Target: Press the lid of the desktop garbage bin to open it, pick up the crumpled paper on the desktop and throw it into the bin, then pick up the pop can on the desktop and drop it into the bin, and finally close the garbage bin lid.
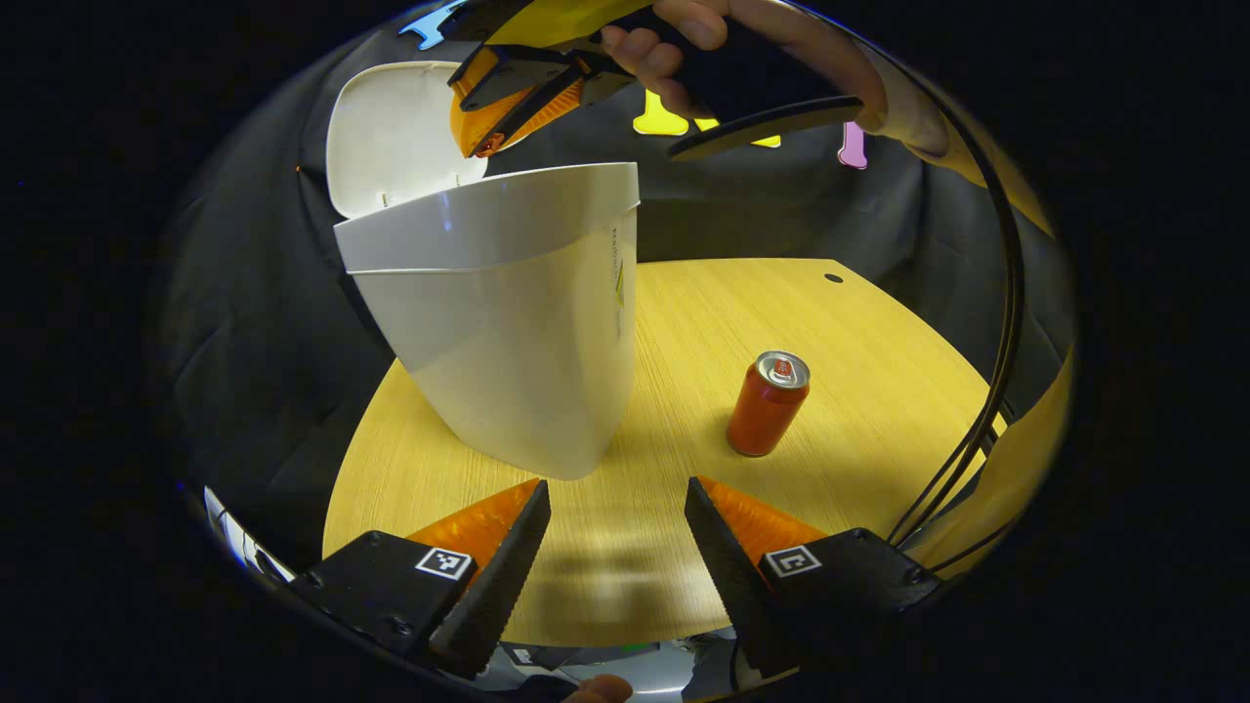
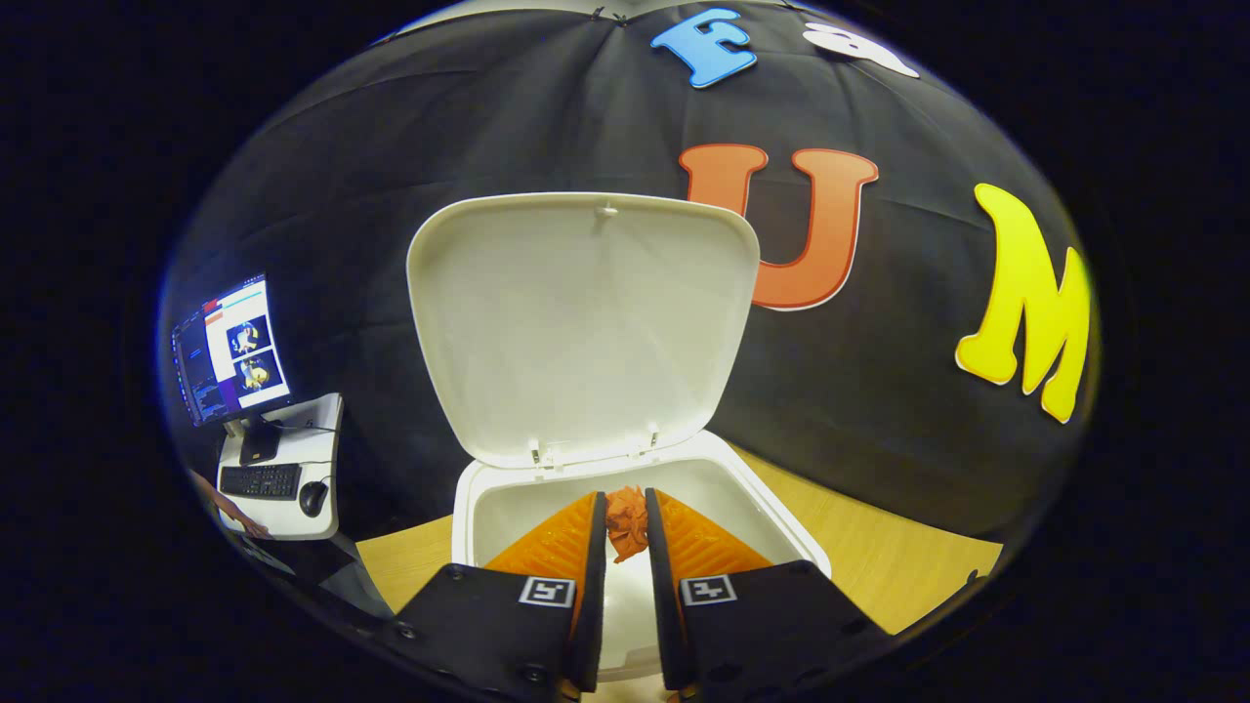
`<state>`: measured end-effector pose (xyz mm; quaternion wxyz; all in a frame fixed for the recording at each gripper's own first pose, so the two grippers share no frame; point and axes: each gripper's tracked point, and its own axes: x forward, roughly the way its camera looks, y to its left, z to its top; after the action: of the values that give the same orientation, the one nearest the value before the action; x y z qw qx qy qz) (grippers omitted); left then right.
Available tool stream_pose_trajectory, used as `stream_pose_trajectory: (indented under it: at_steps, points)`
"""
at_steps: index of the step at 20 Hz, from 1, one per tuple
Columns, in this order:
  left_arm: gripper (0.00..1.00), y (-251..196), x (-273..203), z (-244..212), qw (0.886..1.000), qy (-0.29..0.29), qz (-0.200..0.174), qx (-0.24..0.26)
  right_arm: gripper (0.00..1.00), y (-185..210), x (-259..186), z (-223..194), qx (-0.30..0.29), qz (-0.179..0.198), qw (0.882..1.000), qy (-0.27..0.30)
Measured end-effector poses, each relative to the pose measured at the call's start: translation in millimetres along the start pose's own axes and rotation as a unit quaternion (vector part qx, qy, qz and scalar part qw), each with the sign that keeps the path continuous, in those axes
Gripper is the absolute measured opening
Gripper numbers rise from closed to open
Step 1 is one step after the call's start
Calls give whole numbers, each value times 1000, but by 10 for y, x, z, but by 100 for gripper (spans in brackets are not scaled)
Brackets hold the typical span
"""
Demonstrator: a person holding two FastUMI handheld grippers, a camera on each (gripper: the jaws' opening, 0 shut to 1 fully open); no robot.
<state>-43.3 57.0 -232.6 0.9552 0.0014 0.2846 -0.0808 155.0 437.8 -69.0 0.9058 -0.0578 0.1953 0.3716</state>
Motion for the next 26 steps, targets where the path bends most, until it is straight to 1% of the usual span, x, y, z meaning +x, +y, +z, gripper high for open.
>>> stream_pose_trajectory:
  at_steps: [1,3,5,6,7,9,10,11,14,18,23,26]
  points:
    - [93,-12,12,7,1000,0,-1,1,31,-31,2,-14,2,-3,1000,2]
    - [93,-28,37,18,1000,1,-1,3,28,-29,7,-21,3,-1,1000,-2]
    - [93,-76,70,28,1000,2,-7,3,43,-65,-85,-11,5,12,1000,-9]
    - [93,-92,83,34,1000,2,-9,4,45,-73,-119,13,6,15,1000,-15]
    - [93,-124,101,36,1000,2,-12,4,64,-77,-147,32,6,17,1000,-21]
    - [93,-184,123,40,1000,2,-17,3,82,-113,-220,80,12,22,999,-36]
    - [93,-216,138,49,1000,2,-19,3,86,-154,-258,100,17,19,999,-40]
    - [93,-250,139,52,1000,3,-21,6,96,-206,-305,101,20,14,999,-43]
    - [93,-344,180,81,999,1,-26,23,97,-432,-506,122,20,-4,998,-55]
    - [93,-569,274,114,998,-1,-43,39,97,-878,-833,42,21,-46,997,-64]
    - [93,-957,459,143,996,-2,-70,55,97,-1459,-1313,-291,35,-101,993,-54]
    - [93,-1187,618,136,994,-1,-85,69,97,-1823,-1630,-524,50,-143,987,-48]
